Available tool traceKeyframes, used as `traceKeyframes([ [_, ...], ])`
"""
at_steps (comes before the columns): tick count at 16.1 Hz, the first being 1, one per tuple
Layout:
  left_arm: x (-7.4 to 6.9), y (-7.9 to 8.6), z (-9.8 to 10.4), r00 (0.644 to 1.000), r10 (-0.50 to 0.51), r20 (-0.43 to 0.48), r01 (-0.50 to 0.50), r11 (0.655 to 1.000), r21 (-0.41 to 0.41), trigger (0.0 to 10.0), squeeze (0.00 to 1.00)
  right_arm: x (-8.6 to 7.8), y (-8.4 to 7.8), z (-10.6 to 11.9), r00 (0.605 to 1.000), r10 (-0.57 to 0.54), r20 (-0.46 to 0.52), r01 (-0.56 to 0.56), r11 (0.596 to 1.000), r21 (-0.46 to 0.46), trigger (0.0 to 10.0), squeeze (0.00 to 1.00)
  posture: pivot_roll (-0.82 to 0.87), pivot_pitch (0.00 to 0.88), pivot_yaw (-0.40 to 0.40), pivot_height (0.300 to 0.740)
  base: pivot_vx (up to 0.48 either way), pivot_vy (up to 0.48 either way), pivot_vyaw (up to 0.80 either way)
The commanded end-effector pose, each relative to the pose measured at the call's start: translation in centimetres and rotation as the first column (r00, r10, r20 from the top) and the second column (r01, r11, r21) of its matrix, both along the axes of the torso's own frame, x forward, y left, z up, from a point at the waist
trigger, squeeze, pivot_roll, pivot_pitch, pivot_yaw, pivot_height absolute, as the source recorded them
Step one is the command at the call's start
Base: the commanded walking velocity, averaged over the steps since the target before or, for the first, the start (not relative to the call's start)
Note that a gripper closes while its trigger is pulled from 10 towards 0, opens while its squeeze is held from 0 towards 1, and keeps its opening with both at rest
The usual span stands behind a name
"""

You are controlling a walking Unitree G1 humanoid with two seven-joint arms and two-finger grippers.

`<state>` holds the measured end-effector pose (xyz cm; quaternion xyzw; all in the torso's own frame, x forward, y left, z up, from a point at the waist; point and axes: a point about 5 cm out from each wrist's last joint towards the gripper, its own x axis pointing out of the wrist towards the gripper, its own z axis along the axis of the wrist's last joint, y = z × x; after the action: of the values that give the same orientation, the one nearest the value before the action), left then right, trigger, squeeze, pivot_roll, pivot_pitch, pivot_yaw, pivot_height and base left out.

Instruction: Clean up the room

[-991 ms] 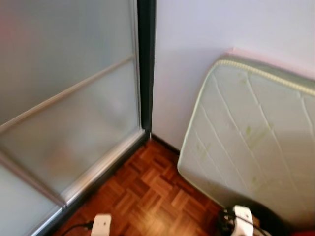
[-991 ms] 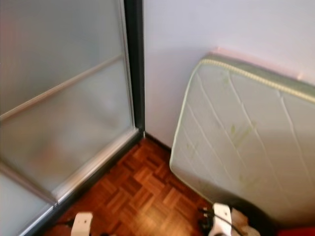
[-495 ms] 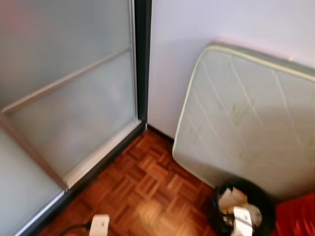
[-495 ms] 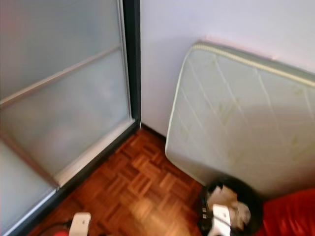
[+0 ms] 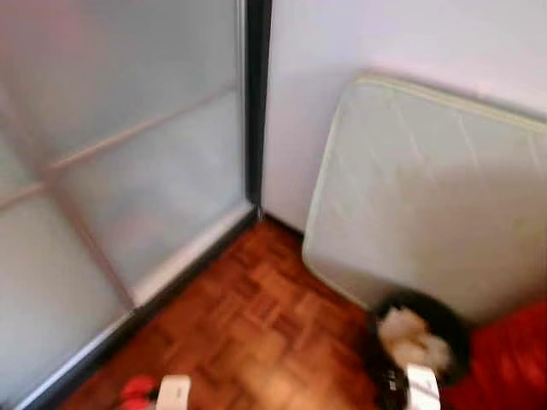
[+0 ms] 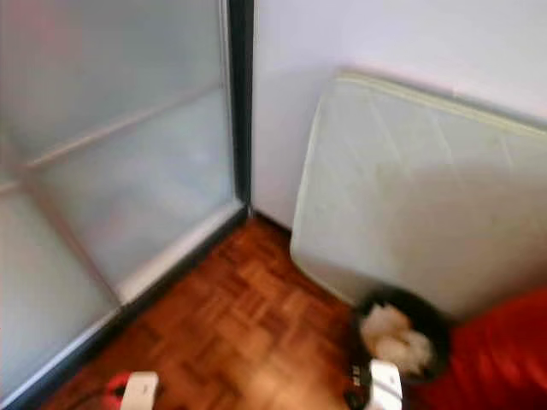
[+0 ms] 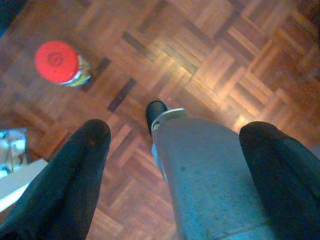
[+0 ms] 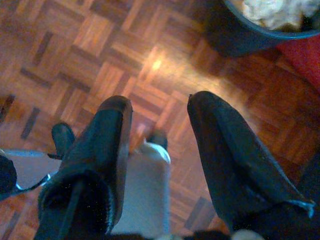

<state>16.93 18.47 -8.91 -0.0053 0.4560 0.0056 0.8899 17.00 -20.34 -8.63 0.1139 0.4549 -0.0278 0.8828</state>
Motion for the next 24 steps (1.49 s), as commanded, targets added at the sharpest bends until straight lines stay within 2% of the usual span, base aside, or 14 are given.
traceKeyframes([
  [1,-1.66,-0.77,-0.82,0.997,-0.039,-0.065,0.038,0.999,-0.011,10.0,0.00,0.40,-0.11,0.18,1.000,0.000,0.006,0.000,1.000,-0.009,10.0,0.00,0.16,0.044,-0.050,0.740,0.000,0.000,-0.80],
  [10,-1.58,-0.59,-0.77,0.997,-0.052,-0.062,0.052,0.999,-0.003,10.0,0.00,0.35,0.32,0.09,1.000,0.001,0.002,-0.001,1.000,0.008,10.0,0.00,0.17,0.069,-0.056,0.740,0.000,0.000,-0.80],
  [12,-1.51,-0.65,-0.74,0.995,-0.081,-0.063,0.081,0.997,-0.002,10.0,0.00,0.39,0.35,0.10,1.000,0.003,0.003,-0.003,1.000,0.009,10.0,0.00,0.17,0.075,-0.056,0.740,0.000,-0.472,-0.80],
  [14,-1.56,-0.59,-0.76,0.996,-0.057,-0.064,0.057,0.998,-0.002,10.0,0.00,0.41,0.38,0.11,1.000,0.003,0.003,-0.004,1.000,0.010,10.0,0.00,0.18,0.080,-0.056,0.740,0.000,0.000,-0.80],
  [24,-1.41,-0.64,-0.73,0.995,-0.075,-0.071,0.075,0.997,-0.003,10.0,0.00,0.35,0.57,0.04,1.000,0.000,-0.002,0.000,1.000,0.020,10.0,0.00,0.18,0.096,-0.057,0.740,0.000,0.000,-0.80],
])
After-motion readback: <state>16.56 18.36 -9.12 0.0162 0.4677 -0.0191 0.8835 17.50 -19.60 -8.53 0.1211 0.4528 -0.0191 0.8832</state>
